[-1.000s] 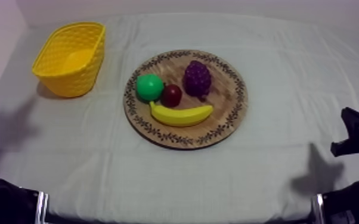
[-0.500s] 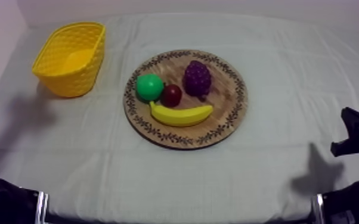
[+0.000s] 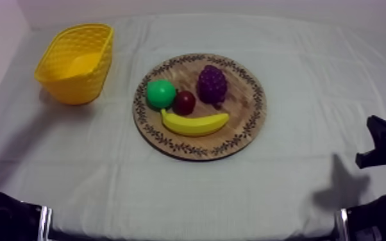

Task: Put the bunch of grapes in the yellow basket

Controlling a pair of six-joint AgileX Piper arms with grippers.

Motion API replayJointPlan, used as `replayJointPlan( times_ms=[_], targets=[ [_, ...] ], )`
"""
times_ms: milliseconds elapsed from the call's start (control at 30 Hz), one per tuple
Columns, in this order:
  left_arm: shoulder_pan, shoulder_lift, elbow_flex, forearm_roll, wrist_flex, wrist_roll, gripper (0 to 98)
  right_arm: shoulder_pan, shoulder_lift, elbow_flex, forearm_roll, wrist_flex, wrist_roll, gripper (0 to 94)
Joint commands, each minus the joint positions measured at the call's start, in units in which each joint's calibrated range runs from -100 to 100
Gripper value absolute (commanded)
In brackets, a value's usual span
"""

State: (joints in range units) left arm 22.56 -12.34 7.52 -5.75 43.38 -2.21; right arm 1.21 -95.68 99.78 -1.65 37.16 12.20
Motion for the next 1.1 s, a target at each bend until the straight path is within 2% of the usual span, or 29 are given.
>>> replayJointPlan(
  times_ms=[0, 767, 1067],
  targets=[
    [0.6, 3.3, -2.0, -0.05, 0.0, 0.0, 0.0, 0.0, 0.0, 0.0, 0.0, 0.0, 0.0, 0.5],
    [8.5, 24.3, -15.8, -0.14, 1.4, -1.3, 0.0, 0.0, 0.0, 0.0, 0.0, 0.0, 0.0, 0.5],
    [11.2, 29.0, -19.9, 0.08, 6.4, -3.6, 0.0, 0.0, 0.0, 0.0, 0.0, 0.0, 0.0, 0.5]
  ],
)
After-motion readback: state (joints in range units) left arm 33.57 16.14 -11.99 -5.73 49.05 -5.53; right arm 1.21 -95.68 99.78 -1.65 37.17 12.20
